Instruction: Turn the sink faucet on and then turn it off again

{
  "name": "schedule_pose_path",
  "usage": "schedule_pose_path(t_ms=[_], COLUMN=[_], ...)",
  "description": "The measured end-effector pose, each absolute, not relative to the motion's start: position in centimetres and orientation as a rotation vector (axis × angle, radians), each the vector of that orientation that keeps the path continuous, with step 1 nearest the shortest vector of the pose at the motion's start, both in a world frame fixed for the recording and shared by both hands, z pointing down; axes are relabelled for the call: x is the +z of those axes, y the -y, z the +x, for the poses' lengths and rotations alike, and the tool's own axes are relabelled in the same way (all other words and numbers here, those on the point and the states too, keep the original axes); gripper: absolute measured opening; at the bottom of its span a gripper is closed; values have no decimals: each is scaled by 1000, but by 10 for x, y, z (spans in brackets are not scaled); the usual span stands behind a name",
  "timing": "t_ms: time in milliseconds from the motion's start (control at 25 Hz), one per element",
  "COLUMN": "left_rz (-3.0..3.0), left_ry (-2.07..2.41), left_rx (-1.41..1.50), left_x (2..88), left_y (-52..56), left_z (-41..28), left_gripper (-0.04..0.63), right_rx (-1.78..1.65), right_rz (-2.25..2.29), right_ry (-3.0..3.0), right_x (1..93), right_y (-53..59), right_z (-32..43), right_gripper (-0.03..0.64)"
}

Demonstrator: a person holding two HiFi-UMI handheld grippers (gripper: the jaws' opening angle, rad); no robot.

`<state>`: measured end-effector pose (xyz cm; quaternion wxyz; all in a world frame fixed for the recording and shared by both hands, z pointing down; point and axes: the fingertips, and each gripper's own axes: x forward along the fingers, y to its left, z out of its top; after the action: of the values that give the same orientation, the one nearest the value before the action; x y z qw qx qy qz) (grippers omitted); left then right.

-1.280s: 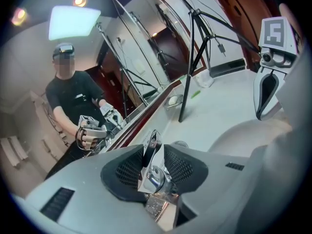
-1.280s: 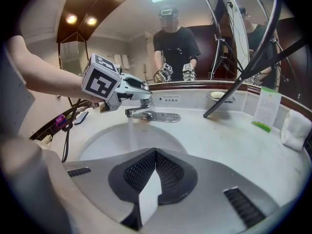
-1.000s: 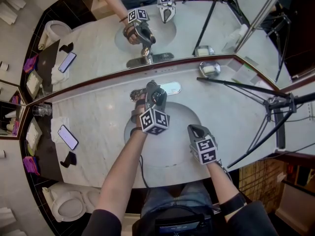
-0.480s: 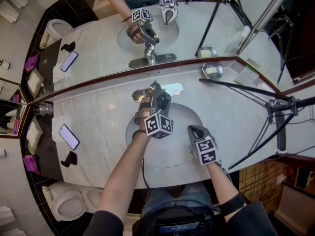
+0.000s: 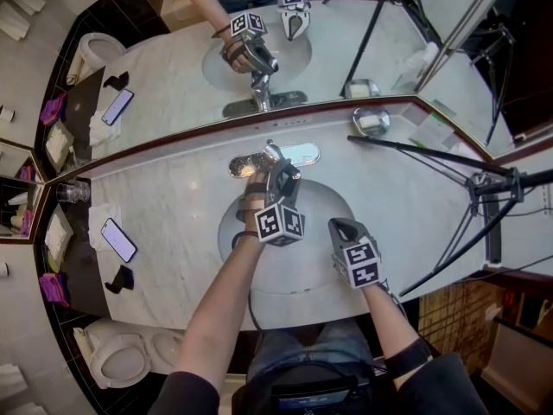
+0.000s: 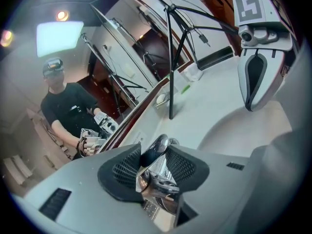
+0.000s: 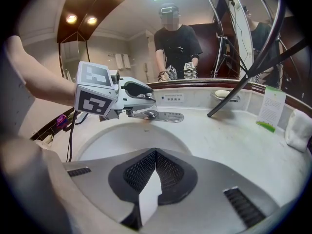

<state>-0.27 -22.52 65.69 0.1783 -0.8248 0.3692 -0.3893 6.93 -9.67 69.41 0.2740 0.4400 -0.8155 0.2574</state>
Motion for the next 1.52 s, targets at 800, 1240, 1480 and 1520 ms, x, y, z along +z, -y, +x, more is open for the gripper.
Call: schedule_pose_path(t_ms=[800, 1240, 1480, 1520], left_rz=[-2354, -2557, -2740, -2768], left_ry=[-1002, -1413, -1563, -1585], left_rx=[-1146, -917, -749, -728], left_x=[623, 541, 523, 520], left_y=[157, 81, 46, 41], left_z=[-27, -92, -124, -129], left_gripper=[140, 2, 2, 2], right_rx=[616, 485, 410, 401], right_rz=[1216, 1214, 1228, 1232], right_ry=[2238, 2301, 2321, 2321], right_x=[646, 597, 571, 566], right_y=[81, 64, 60, 59], right_z=[74, 58, 59, 60], right_gripper=[21, 21, 21, 21])
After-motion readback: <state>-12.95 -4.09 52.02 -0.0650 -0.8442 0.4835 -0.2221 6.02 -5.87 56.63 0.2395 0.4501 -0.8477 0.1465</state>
